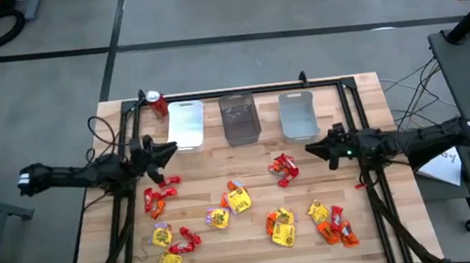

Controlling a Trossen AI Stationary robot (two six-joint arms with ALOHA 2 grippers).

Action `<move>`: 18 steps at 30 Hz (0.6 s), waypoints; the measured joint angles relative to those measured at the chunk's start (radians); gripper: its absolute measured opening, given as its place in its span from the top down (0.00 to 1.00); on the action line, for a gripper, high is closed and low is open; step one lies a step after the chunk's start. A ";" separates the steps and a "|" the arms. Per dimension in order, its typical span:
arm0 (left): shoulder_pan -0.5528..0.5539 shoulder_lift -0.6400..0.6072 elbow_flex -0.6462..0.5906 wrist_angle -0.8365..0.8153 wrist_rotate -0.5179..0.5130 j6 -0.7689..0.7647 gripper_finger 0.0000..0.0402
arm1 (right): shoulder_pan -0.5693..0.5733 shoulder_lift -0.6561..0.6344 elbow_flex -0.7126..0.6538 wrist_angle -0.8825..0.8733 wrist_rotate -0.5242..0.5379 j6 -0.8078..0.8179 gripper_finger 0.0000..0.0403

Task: Sort candy
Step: Put the orange chocolate into the black bin

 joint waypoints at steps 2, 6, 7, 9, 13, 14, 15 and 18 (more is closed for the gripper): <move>0.000 0.034 0.000 0.027 0.070 -0.023 0.81 | 0.000 0.060 0.062 -0.054 0.028 -0.014 0.83; -0.001 0.097 0.000 0.056 0.167 -0.035 0.81 | 0.000 0.179 0.206 -0.271 0.140 -0.047 0.83; -0.001 0.109 0.000 0.056 0.172 -0.035 0.81 | 0.000 0.209 0.242 -0.332 0.160 -0.048 0.83; -0.001 0.131 0.000 0.057 0.172 -0.035 0.81 | 0.000 0.263 0.309 -0.437 0.182 -0.049 0.83; -0.001 0.163 0.000 0.057 0.173 -0.035 0.81 | 0.000 0.360 0.413 -0.531 0.182 -0.110 0.83; -0.001 0.170 0.000 0.057 0.173 -0.034 0.81 | 0.000 0.382 0.431 -0.532 0.181 -0.131 0.83; -0.001 0.176 0.000 0.057 0.173 -0.034 0.81 | 0.000 0.400 0.451 -0.533 0.181 -0.143 0.83; -0.001 0.193 0.000 0.072 0.172 -0.034 0.81 | 0.000 0.455 0.507 -0.522 0.183 -0.146 0.83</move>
